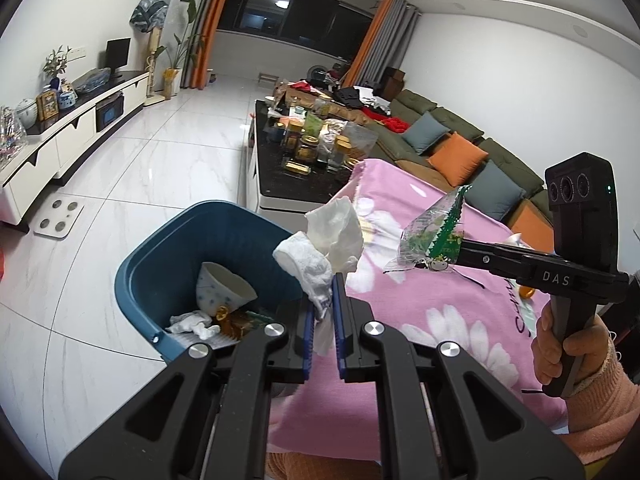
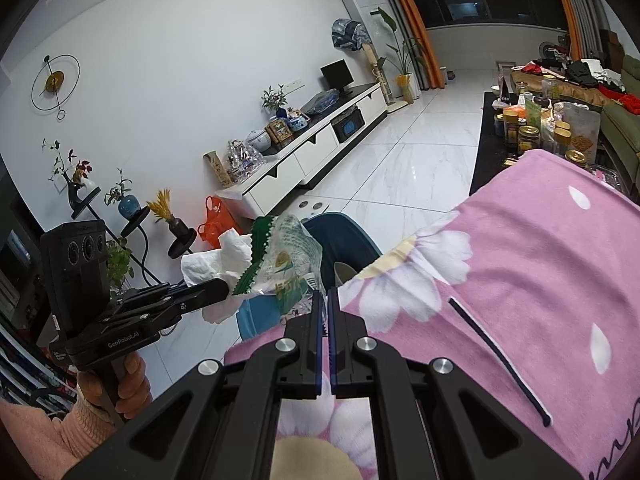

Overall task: Collect trash
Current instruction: 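Carry the tissue and plastic wrapper with both grippers over the teal bin, then open the right gripper over the bin while the left gripper releases the tissue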

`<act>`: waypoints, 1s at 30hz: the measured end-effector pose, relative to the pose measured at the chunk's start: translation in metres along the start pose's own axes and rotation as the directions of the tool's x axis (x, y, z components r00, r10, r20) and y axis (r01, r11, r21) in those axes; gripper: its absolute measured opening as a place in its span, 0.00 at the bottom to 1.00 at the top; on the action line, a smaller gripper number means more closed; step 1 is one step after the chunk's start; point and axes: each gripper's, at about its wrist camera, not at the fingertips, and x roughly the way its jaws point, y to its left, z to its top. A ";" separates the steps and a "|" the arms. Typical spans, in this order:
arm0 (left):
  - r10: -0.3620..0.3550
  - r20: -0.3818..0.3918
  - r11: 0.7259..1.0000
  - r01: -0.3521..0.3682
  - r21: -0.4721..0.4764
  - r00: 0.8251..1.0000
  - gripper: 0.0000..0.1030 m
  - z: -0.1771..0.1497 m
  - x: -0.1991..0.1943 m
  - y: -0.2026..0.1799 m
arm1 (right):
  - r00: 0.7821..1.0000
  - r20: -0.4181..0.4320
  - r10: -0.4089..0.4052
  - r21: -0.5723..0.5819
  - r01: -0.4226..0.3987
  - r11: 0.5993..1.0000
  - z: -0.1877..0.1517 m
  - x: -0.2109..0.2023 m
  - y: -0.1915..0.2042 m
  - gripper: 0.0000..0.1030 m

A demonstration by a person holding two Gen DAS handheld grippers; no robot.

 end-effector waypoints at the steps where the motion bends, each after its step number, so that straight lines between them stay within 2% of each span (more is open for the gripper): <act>1: 0.006 0.000 1.000 -0.006 -0.003 1.000 0.09 0.000 0.001 0.002 | 1.000 -0.004 0.001 -0.002 -0.001 1.000 0.001 0.003 0.000 0.02; 19: 0.055 -0.010 0.998 -0.055 -0.037 0.998 0.09 0.001 0.008 0.015 | 0.997 -0.072 0.009 -0.035 -0.011 0.999 0.016 0.047 0.016 0.02; 30: 0.078 -0.037 0.995 -0.080 -0.066 0.996 0.09 0.000 0.021 0.023 | 0.993 -0.117 -0.016 -0.045 0.011 0.999 0.021 0.073 0.021 0.02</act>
